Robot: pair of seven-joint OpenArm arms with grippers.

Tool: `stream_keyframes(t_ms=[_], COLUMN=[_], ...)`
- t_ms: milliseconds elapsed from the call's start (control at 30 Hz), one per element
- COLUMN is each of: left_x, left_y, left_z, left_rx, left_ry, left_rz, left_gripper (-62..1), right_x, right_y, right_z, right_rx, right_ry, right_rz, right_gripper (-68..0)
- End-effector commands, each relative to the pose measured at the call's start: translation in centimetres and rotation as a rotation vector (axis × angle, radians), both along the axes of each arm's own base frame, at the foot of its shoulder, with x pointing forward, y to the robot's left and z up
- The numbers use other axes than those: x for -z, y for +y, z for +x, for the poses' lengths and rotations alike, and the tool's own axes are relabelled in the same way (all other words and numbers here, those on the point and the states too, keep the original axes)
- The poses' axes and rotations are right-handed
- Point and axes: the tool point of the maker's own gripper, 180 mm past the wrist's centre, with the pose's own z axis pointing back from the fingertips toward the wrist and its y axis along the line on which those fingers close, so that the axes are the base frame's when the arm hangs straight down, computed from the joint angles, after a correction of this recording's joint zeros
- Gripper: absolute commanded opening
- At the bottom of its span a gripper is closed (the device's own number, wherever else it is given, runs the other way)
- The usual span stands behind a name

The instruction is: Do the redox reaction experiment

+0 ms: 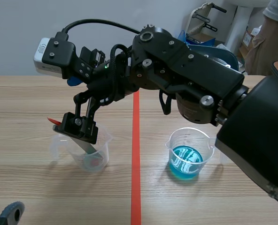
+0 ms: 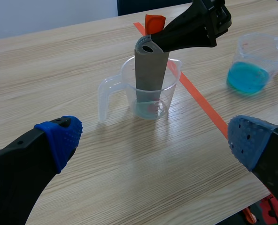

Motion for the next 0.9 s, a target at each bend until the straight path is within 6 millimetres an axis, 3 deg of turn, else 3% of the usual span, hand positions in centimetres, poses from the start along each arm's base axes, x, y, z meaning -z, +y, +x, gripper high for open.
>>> stream_keyframes(t_ms=[0,867], left_x=[-0.76,-0.76], left_y=[-0.33,-0.34], left_z=[0.19,0.18], left_rx=[-0.004,-0.003], left_ry=[-0.025,-0.025], left_rz=[-0.022,-0.023], left_gripper=[1.4,1.4], right_x=[-1.53,-1.02], right_y=[0.43,0.43], right_z=[0.3,-0.12], right_rx=[-0.018,-0.018], right_ry=[-0.029,-0.012], right_rz=[0.023,0.024], right_gripper=[0.4,0.4])
